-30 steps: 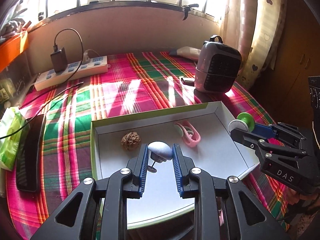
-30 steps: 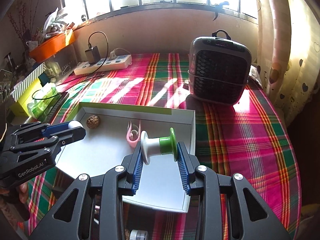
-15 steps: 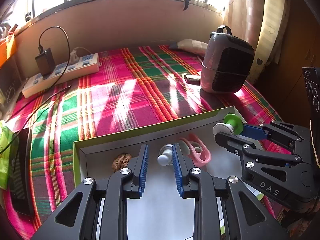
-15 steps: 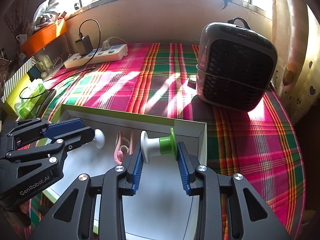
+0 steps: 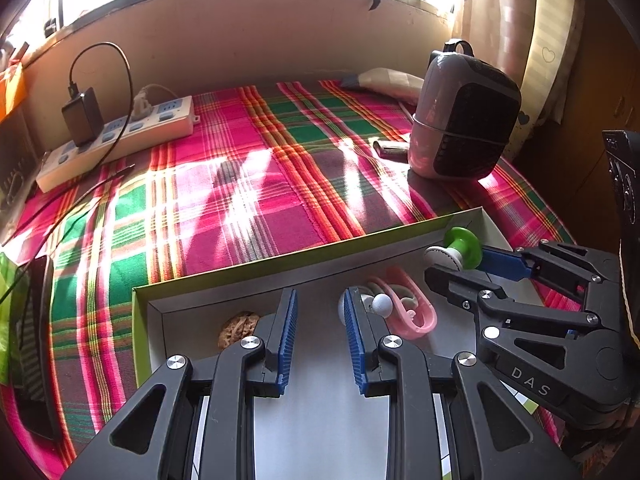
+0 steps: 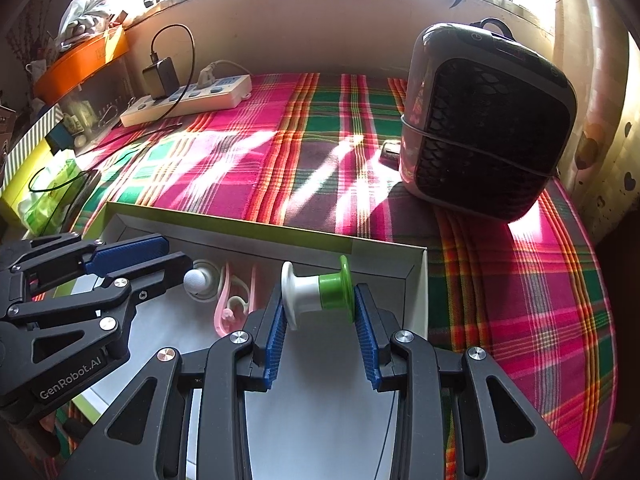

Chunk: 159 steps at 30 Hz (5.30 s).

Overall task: Organize objects
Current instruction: 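Open the left tool to set down the white knob while the right tool releases the spool, then withdraw both tools from the box toward the remaining items, then grasp the white labelled jar with the right tool while the left tool grasps the black case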

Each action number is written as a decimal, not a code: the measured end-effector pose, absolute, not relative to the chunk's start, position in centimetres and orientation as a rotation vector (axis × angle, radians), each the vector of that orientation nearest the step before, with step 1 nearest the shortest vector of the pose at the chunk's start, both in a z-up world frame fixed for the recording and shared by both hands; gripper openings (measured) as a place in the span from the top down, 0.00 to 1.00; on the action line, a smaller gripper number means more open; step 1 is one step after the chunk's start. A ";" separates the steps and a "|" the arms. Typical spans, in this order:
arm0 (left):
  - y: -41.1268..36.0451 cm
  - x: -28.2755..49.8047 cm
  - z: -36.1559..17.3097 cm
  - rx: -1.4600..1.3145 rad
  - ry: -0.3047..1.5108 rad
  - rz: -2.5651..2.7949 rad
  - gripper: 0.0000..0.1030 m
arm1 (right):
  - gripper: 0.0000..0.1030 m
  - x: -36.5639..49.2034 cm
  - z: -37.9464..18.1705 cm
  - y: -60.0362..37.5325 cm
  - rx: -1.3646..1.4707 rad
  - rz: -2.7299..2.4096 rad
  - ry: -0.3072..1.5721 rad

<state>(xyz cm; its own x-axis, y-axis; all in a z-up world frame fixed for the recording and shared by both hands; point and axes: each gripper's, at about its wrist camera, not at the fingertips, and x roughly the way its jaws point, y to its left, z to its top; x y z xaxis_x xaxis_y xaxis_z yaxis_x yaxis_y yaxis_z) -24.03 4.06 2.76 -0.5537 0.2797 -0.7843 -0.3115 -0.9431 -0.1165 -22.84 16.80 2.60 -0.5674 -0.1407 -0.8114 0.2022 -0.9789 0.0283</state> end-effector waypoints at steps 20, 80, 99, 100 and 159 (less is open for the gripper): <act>3.4 -24.0 2.6 -1.267 0.033 2.504 0.75 | 0.67 -23.2 2.2 16.6 1.368 -2.617 0.100; -2.0 -11.0 7.3 -1.053 -0.006 2.575 0.68 | 0.48 -10.8 6.3 18.3 1.168 -2.725 -0.019; -0.8 -9.4 3.4 -1.152 0.070 2.365 0.61 | 0.48 -5.2 3.7 20.0 1.224 -2.785 -0.143; -0.7 -9.5 3.1 -1.157 0.074 2.362 0.61 | 0.48 -5.2 3.6 20.0 1.230 -2.787 -0.143; -0.9 -8.6 0.8 -1.293 -0.102 2.586 0.78 | 0.81 -6.8 1.3 17.2 1.274 -2.679 0.092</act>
<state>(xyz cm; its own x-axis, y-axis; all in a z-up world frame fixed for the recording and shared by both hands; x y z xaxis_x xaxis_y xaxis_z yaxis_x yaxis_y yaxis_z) -8.59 -0.92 0.82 -0.5759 0.2504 -0.7782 -0.1886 -0.9670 -0.1715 -6.83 17.24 1.26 -0.6191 -0.1291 -0.7746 0.1820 -0.9831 0.0184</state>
